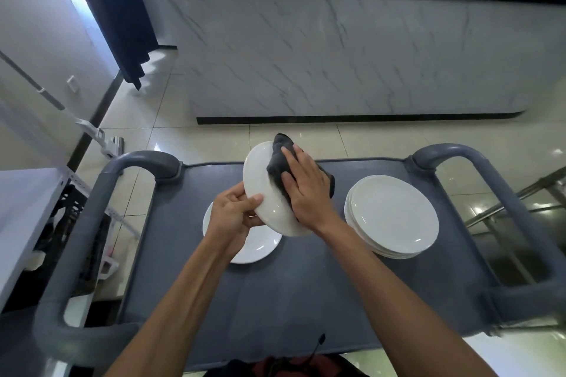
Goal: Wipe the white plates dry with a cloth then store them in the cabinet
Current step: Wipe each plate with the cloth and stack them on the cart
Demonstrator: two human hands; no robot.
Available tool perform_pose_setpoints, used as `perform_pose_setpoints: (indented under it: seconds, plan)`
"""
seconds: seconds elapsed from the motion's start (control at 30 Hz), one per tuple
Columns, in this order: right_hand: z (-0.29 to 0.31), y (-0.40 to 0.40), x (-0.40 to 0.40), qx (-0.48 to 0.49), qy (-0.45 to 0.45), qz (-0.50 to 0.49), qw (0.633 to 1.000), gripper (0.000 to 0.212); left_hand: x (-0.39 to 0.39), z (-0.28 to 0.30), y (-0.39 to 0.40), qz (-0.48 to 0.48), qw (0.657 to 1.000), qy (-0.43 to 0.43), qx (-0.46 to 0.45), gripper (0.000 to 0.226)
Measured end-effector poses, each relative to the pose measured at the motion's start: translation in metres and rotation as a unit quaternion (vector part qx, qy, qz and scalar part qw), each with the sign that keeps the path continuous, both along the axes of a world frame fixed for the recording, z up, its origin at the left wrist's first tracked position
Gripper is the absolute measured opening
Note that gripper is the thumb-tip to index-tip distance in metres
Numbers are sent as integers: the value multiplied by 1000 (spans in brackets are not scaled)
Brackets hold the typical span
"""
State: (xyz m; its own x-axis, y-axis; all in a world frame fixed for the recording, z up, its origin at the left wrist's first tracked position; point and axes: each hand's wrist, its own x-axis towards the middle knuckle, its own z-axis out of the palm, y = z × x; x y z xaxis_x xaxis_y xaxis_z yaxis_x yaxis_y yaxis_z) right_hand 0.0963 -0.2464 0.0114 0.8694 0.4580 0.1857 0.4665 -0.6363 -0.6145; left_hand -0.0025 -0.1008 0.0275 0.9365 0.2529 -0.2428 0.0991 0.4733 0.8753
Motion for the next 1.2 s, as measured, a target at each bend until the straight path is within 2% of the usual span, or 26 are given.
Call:
perform_pose_setpoints:
  seconds: [0.33,0.57,0.67,0.83,1.0,1.2]
  plan:
    - [-11,11,-49,18,-22,22,999,52,-6,0,19,37,998,20,-41,26]
    - [-19,21,-82,-6,-116,-3,993,50,-5,2,21,61,996,28,-56,27]
    - [-22,24,-92,11,-130,-30,991,49,-7,3,21,61,995,28,-73,28]
    - [-26,13,-93,71,-104,-93,988,49,-9,3,22,41,995,19,-89,26]
    - [-22,-1,-79,155,11,-130,979,50,-15,3,25,11,997,7,-75,25]
    - [-15,-7,-67,200,53,-159,966,52,-17,2,30,-18,998,-1,-60,27]
